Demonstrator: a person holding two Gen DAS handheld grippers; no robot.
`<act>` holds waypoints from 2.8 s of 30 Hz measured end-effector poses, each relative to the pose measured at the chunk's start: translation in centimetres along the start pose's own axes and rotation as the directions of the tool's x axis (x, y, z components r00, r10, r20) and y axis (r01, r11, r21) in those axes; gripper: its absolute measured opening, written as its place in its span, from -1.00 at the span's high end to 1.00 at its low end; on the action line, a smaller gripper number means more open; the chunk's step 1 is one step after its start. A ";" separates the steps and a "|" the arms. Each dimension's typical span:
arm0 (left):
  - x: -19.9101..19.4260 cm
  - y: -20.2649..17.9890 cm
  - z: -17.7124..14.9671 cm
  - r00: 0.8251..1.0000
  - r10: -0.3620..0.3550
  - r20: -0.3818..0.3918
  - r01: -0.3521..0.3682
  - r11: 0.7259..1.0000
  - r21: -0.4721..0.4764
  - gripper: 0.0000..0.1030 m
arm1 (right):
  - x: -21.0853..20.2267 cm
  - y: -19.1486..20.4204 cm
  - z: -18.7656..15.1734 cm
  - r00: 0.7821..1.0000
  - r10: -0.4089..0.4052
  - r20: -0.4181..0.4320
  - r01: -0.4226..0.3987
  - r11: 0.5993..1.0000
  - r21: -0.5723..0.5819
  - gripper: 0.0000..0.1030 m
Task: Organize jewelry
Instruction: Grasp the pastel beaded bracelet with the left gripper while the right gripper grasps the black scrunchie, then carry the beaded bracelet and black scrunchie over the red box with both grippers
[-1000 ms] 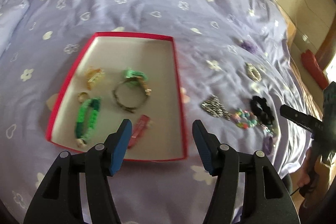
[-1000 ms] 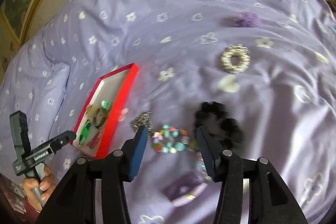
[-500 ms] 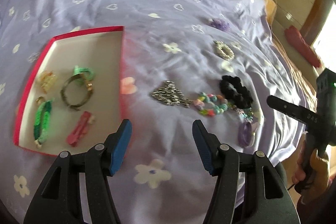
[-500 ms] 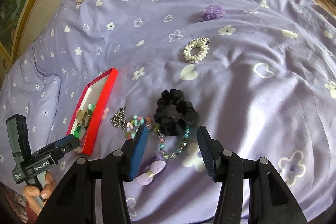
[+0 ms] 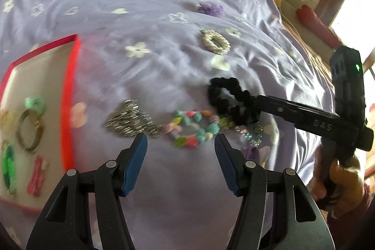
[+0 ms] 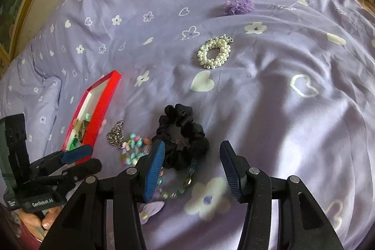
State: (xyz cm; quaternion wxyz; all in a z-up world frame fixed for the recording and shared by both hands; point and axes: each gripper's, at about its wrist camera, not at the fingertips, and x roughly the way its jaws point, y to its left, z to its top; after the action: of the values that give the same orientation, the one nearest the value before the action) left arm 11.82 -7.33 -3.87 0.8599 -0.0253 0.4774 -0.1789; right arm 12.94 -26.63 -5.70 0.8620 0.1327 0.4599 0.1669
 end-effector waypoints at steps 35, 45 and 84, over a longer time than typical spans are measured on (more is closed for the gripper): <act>-5.7 2.6 -1.1 0.989 -0.004 0.147 0.010 0.999 -0.036 0.85 | -2.0 3.7 0.6 0.991 0.110 0.071 -0.109 0.994 -0.017 0.82; -9.6 7.0 -2.9 0.977 0.052 0.208 -0.023 0.990 -0.139 0.85 | -1.5 8.5 -0.4 0.984 0.171 0.041 -0.167 0.982 -0.084 0.82; -14.0 18.6 -7.1 0.949 0.209 0.234 -0.111 0.921 -0.373 0.85 | 4.0 22.1 -1.5 0.947 0.305 -0.104 -0.321 0.914 -0.247 0.81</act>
State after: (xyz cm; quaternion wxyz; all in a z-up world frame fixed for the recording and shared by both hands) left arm 4.43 15.57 -0.38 0.9097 -0.1650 0.3809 -0.0131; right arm 10.12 -4.85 -1.02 0.8190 0.0846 0.4338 0.3658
